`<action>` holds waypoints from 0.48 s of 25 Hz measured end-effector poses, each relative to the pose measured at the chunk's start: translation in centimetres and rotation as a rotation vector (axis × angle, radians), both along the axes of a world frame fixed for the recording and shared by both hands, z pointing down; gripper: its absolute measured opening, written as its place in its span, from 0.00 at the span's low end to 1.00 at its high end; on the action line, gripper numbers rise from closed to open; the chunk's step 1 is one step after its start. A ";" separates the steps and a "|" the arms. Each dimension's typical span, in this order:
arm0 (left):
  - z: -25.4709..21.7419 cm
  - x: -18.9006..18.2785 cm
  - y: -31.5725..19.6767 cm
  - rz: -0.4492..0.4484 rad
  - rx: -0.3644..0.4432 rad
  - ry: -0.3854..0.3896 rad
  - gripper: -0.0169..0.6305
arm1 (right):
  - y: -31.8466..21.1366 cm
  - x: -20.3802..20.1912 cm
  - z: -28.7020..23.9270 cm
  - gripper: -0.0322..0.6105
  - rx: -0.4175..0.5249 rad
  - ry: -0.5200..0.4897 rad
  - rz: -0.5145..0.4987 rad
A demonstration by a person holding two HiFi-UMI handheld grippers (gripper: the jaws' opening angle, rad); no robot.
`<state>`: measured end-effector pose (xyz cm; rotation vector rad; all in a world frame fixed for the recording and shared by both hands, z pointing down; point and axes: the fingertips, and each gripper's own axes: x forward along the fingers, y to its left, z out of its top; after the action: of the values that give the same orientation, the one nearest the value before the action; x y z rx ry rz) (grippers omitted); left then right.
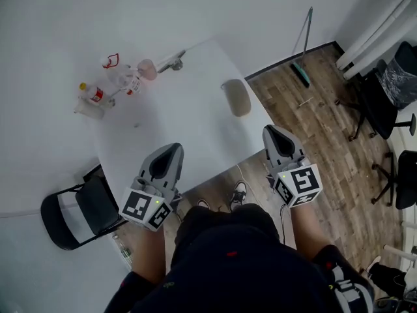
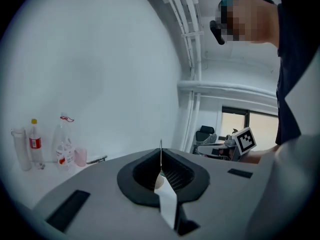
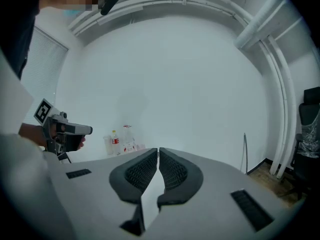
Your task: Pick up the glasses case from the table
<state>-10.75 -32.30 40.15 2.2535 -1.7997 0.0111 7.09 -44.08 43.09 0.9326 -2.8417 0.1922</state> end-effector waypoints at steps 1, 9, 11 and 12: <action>0.3 -0.2 -0.3 -0.016 -0.009 -0.008 0.06 | -0.8 -0.4 0.4 0.09 -0.006 0.004 -0.009; 2.7 -2.6 -1.7 -0.058 -0.047 0.013 0.06 | -6.7 -5.6 8.4 0.43 -0.082 0.182 -0.039; 3.2 -3.0 -2.1 -0.058 -0.055 0.036 0.06 | -8.0 -6.8 11.3 0.47 -0.107 0.238 -0.016; 3.4 -3.3 -2.2 -0.057 -0.059 0.044 0.06 | -8.5 -7.4 12.6 0.50 -0.124 0.258 -0.004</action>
<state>-14.01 -34.55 43.56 2.1451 -1.8154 0.0033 -0.29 -52.62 55.68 0.8589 -2.5639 0.2263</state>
